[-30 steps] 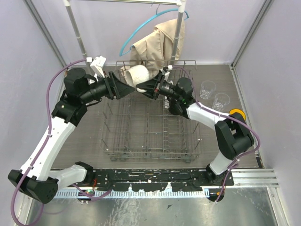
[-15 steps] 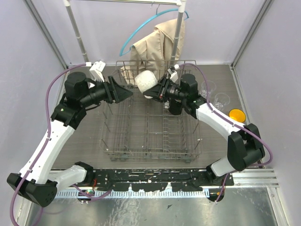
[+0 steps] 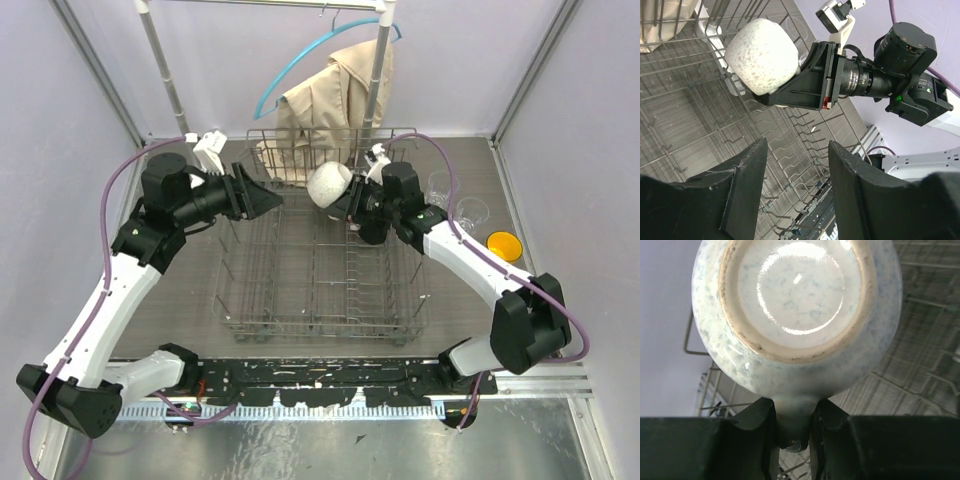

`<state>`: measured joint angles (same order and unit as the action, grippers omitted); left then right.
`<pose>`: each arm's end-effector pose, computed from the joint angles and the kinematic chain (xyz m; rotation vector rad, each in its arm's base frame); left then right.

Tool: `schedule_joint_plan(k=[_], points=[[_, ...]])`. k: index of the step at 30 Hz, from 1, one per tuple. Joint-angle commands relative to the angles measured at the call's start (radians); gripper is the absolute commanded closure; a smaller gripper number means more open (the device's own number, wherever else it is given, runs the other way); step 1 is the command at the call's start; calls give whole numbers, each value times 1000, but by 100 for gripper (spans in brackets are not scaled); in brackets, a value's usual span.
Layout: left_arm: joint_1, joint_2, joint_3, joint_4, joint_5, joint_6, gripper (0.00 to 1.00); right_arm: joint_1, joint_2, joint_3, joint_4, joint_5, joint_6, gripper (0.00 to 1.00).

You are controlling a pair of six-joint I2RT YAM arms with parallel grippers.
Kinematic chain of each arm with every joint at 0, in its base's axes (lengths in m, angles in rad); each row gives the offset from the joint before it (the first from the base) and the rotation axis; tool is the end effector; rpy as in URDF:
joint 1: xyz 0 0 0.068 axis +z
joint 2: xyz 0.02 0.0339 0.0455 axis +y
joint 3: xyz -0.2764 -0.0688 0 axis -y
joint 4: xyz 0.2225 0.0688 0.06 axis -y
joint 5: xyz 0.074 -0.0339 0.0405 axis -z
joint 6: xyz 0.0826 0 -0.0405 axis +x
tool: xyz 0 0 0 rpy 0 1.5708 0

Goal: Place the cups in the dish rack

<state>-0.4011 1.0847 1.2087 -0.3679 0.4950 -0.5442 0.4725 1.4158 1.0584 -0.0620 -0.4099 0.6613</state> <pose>0.2117 -0.1324 0.4095 0.2377 1.9159 -1.1001 0.2909 0.1857 0.3040 -0.0849 2.1367 1.1102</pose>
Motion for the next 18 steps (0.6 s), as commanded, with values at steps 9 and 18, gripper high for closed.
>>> schedule_joint_plan(k=[9, 18], points=[[6, 24, -23, 10, -20, 37, 42, 45, 41, 127, 97, 210, -295, 100], [111, 4, -41, -37, -70, 35, 37, 81, 114, 161, 42, 240, -332, 100]])
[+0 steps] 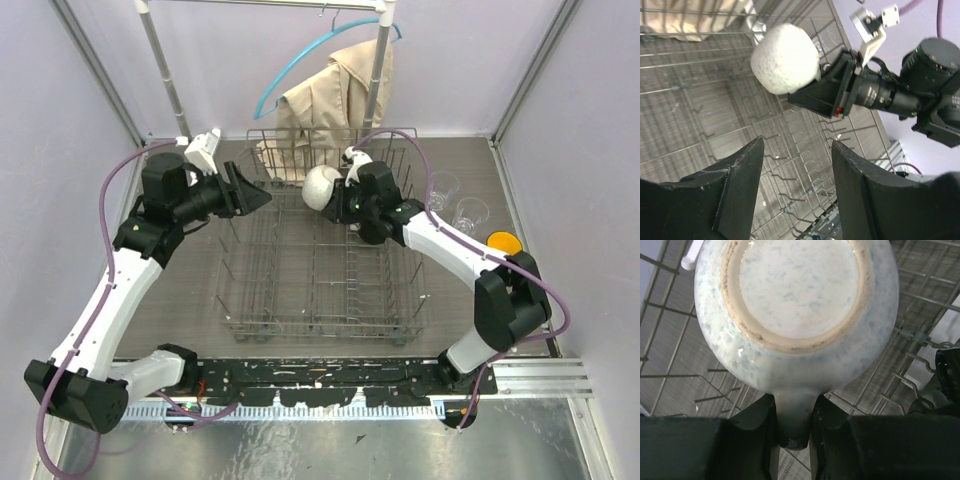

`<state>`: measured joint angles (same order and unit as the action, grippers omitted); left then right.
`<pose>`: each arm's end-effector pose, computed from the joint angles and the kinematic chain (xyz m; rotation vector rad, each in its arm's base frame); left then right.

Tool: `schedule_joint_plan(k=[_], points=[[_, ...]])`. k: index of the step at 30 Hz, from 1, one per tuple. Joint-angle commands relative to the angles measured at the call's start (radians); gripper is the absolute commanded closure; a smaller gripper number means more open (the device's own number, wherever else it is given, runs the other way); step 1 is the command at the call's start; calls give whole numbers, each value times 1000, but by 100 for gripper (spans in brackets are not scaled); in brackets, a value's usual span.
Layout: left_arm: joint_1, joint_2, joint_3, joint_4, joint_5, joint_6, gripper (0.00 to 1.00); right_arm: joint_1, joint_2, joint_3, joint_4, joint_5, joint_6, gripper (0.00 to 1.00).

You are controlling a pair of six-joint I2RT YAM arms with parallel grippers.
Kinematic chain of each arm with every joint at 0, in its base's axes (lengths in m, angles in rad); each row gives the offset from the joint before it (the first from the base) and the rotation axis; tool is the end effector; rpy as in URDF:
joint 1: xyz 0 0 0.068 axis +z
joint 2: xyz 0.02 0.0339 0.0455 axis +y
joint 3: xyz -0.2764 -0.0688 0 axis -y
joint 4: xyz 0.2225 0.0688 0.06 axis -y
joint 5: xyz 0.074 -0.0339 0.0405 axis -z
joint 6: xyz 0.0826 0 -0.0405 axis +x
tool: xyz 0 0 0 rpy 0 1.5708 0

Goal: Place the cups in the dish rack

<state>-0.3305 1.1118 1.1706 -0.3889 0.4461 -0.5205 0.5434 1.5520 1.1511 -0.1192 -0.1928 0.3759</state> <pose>0.2312 -0.1170 0.3861 0.1309 1.9904 -0.9875 0.3151 0.2088 0.2812 -0.3025 2.1502 0.7454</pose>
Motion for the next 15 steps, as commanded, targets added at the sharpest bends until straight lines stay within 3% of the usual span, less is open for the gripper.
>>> schedule_joint_plan(k=[1, 15], points=[[48, -22, -3, -15, -22, 10, 37, 11, -18, 66, 97, 23, -46, 100], [58, -11, -41, 23, -6, -15, 37, 41, 57, 80, 79, 69, -99, 100]])
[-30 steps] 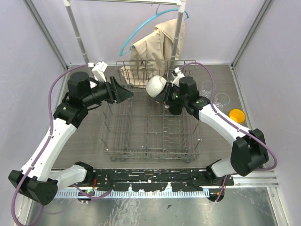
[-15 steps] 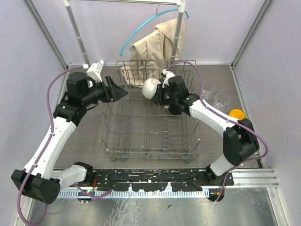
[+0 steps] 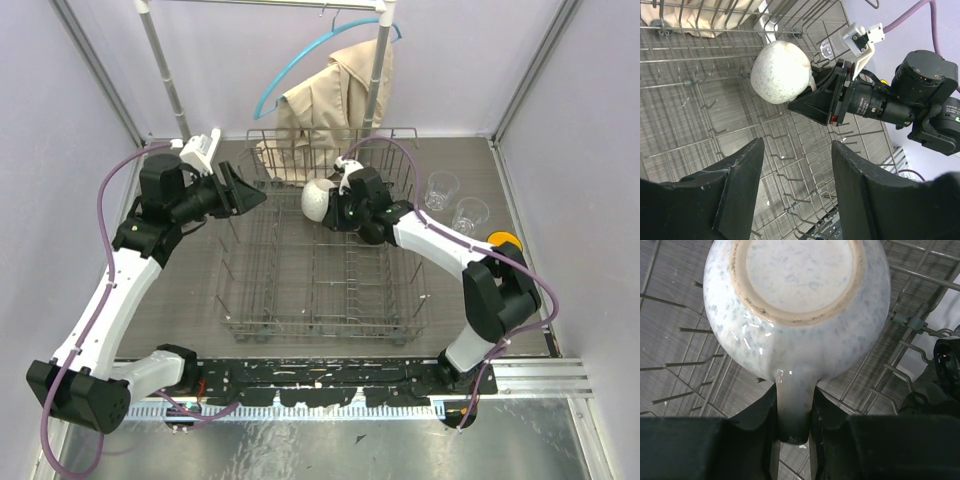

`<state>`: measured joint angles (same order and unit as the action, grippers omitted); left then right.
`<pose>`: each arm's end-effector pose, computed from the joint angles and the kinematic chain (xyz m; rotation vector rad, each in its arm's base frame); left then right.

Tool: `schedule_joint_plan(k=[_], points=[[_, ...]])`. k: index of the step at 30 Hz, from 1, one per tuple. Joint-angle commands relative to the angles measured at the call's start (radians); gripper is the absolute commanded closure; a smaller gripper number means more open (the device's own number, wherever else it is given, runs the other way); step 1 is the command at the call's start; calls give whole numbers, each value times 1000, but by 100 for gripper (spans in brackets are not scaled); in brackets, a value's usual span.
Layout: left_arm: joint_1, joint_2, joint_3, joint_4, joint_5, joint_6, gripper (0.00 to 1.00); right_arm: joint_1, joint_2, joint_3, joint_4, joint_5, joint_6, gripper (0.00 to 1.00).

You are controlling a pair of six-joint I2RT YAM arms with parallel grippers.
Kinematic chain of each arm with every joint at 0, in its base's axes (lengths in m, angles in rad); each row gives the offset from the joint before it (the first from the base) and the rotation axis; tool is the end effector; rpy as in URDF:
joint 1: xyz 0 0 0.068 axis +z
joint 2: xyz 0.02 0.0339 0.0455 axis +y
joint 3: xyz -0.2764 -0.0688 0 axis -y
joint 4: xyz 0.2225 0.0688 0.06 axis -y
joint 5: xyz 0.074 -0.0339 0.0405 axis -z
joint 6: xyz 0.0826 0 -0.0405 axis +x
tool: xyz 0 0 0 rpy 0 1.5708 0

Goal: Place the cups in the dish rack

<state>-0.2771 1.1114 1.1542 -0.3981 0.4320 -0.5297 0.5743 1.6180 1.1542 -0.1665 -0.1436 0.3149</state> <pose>0.2376 -0.1035 0.3789 0.0506 2.0105 -0.9441 0.3166 0.2189 0.2519 -0.3759 2.2402 0.6436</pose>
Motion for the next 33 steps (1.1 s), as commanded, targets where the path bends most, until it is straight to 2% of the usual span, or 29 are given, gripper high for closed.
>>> schedule_joint_plan(k=[1, 15, 23, 33], points=[[5, -12, -28, 33, 8, -8, 37, 10, -2, 78, 127, 19, -39, 100], [13, -15, -44, 44, 18, -6, 37, 69, 98, 122, 79, 86, -101, 100], [15, -22, -55, 48, 15, -7, 37, 75, 105, 82, 54, 143, -115, 100], [14, -27, -66, 61, 15, -19, 37, 74, 141, 74, 2, 123, -118, 99]])
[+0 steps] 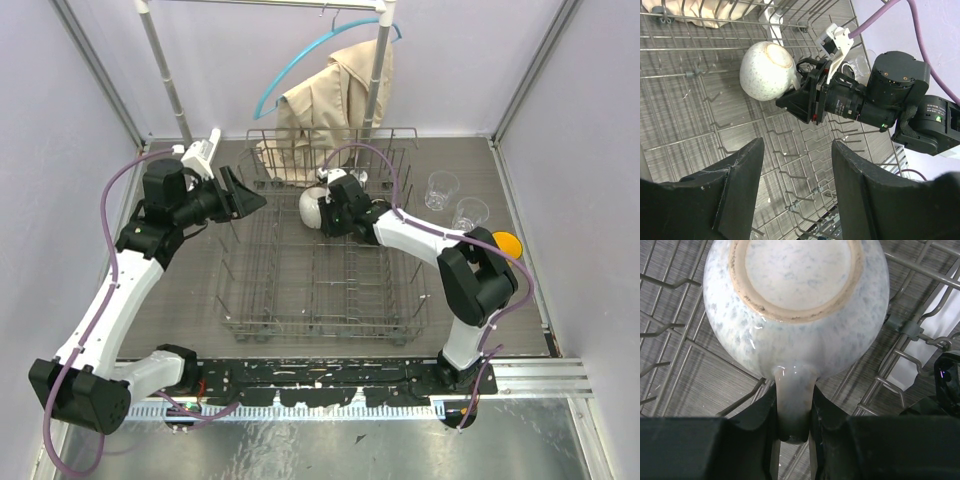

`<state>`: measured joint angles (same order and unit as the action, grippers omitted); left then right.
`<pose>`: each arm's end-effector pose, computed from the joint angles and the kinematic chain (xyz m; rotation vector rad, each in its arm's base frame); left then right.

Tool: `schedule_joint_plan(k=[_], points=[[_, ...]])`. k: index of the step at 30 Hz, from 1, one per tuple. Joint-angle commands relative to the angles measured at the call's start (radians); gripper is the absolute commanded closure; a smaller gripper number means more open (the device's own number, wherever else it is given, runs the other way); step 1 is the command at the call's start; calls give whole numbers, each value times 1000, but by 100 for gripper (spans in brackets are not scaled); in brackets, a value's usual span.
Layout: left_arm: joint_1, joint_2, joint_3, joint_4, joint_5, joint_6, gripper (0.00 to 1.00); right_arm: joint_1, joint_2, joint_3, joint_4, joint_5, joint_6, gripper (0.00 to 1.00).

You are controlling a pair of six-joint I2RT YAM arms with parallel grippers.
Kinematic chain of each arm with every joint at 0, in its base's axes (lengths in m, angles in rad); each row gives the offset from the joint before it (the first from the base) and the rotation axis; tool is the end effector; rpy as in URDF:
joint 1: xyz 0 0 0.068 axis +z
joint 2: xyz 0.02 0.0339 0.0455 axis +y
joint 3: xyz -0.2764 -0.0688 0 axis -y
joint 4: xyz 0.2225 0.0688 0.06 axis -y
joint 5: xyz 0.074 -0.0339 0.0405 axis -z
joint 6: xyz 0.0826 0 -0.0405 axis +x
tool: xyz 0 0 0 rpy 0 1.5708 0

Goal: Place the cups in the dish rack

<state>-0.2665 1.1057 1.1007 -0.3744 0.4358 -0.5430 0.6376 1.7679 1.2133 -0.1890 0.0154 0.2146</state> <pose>0.2389 -0.1014 0.3643 0.0218 2.0361 -0.9473 0.3303 0.2431 0.2124 -0.4857 2.2998 0.4099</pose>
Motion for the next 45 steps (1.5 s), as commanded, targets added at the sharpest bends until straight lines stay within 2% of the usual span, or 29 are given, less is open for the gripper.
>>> schedule_joint_plan(k=[1, 9, 12, 18, 24, 37, 45], points=[[3, -23, -14, 39, 9, -7, 37, 11, -6, 15, 23, -38, -18, 99], [3, -38, -25, 38, 0, -9, 37, 11, 24, 10, 3, -29, -17, 100], [4, -39, -24, 40, -1, -10, 37, 11, 28, 1, -10, -20, -12, 97], [4, -40, -28, 48, 3, -19, 37, 11, 14, -12, -33, 22, -6, 61], [4, -36, -30, 57, 9, -26, 37, 11, -19, -22, -58, 49, 3, 46], [3, -34, -32, 77, 14, -37, 37, 19, -161, -37, -101, 75, 4, 44], [3, -19, -42, 33, -28, -28, 37, 23, -255, 59, -204, 100, 25, 44]])
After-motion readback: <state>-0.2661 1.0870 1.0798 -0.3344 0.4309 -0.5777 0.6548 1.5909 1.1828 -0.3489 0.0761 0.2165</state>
